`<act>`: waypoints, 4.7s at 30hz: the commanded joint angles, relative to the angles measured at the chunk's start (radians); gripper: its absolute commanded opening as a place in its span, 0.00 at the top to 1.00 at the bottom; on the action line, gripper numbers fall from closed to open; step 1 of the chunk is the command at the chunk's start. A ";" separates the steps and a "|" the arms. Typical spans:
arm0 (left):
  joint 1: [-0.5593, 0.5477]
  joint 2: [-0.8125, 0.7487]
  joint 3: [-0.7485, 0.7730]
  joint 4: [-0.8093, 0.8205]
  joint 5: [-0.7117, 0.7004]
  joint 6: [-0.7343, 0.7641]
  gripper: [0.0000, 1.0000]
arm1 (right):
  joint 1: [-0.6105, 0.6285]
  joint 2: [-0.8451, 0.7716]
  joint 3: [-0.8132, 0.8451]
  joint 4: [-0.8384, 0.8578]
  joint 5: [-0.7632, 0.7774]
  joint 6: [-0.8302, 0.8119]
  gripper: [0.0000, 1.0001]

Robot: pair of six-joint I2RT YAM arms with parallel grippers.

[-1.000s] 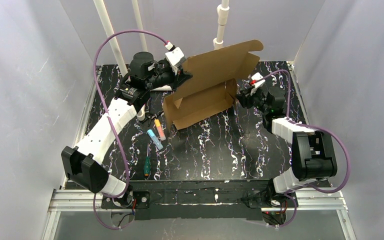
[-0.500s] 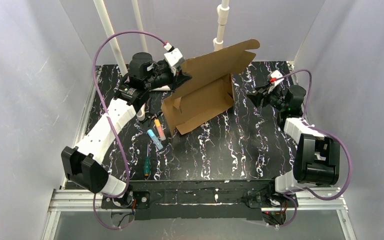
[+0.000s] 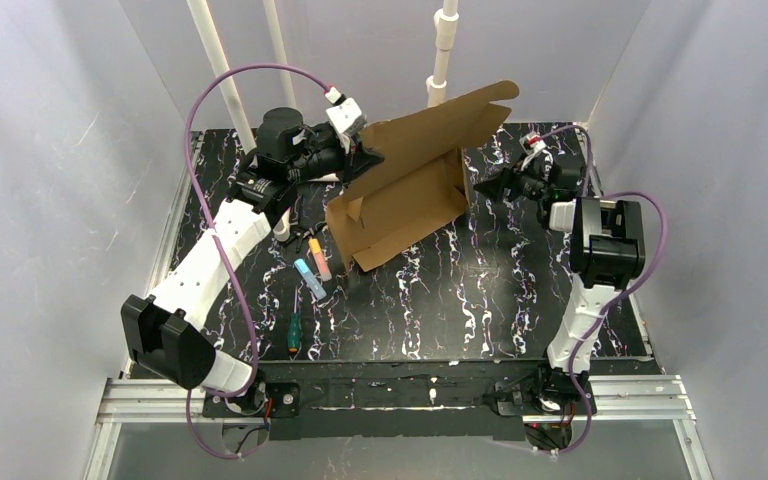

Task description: Fold the paper box

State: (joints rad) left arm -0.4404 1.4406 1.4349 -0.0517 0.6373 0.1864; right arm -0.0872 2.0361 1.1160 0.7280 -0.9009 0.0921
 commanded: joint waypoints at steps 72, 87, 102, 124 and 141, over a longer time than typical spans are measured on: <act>0.031 -0.139 -0.092 0.131 0.016 -0.571 1.00 | 0.202 -0.296 -0.265 0.282 0.157 -0.145 0.99; -0.049 -0.332 -0.390 0.122 -0.067 -0.762 0.40 | 0.201 -0.525 0.043 -1.490 0.415 -0.848 0.99; -0.093 -0.504 -0.755 0.093 -0.314 -0.788 0.26 | 0.201 -0.527 -0.096 -1.552 0.581 -0.850 0.61; -0.087 -0.904 -0.781 -0.456 -0.453 -1.057 0.02 | 0.154 -0.696 -0.238 -1.283 0.700 -0.595 0.99; -0.157 -0.756 -0.922 -0.354 -0.401 -1.105 0.23 | 0.101 -0.515 -0.157 -1.299 0.658 -0.366 0.84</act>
State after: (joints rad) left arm -0.5728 0.6155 0.5385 -0.4854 0.2768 -0.9035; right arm 0.0151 1.4712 0.8921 -0.5480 -0.2031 -0.2707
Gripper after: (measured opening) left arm 0.776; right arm 0.075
